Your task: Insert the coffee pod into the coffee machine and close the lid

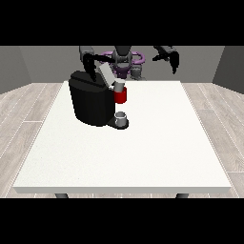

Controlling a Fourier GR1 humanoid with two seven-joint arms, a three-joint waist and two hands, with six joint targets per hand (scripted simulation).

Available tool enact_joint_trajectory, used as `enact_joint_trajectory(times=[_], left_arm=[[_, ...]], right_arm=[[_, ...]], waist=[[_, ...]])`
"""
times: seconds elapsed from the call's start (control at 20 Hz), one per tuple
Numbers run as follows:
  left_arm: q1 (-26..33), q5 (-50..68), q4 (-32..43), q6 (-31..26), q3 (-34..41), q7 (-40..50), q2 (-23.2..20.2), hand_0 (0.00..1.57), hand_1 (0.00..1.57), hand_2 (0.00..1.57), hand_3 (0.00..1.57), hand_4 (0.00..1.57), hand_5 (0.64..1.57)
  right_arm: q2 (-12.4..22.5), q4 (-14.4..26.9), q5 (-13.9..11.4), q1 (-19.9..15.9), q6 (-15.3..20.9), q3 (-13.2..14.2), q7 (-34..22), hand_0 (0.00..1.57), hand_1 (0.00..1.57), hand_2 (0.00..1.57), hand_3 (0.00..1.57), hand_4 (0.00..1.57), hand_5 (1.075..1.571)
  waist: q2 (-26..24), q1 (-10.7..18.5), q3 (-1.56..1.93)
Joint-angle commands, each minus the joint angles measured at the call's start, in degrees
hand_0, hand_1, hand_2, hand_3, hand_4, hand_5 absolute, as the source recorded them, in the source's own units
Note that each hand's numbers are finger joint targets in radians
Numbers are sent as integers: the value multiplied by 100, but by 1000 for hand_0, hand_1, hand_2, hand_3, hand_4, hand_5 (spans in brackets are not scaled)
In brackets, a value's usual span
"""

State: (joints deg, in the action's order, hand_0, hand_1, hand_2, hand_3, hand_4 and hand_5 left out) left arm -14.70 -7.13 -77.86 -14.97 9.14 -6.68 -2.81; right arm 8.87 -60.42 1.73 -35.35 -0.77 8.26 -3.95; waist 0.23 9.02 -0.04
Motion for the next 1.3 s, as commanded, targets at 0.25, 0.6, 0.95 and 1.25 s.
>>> enact_joint_trajectory(times=[0.25,0.6,0.95,1.25], left_arm=[[143,-118,-276,347,-137,144,-17,0,0,0,0,347,1571],[156,149,-133,66,50,57,-279,0,0,0,0,372,1571],[87,-93,-282,110,-263,40,-211,0,0,0,0,319,1571],[-50,-82,-287,88,-369,-38,-117,0,0,0,0,331,1571]], right_arm=[[-116,245,-198,-562,185,-178,10,0,0,0,0,129,1571],[38,216,-418,-1081,59,-400,-317,0,0,0,0,118,1571],[-15,143,-530,-1398,120,-492,-349,0,0,0,0,0,1571],[209,-10,-814,-1639,23,-667,-354,0,0,0,0,102,1571]], waist=[[282,-45,4],[310,86,2],[389,363,2],[710,700,2]])
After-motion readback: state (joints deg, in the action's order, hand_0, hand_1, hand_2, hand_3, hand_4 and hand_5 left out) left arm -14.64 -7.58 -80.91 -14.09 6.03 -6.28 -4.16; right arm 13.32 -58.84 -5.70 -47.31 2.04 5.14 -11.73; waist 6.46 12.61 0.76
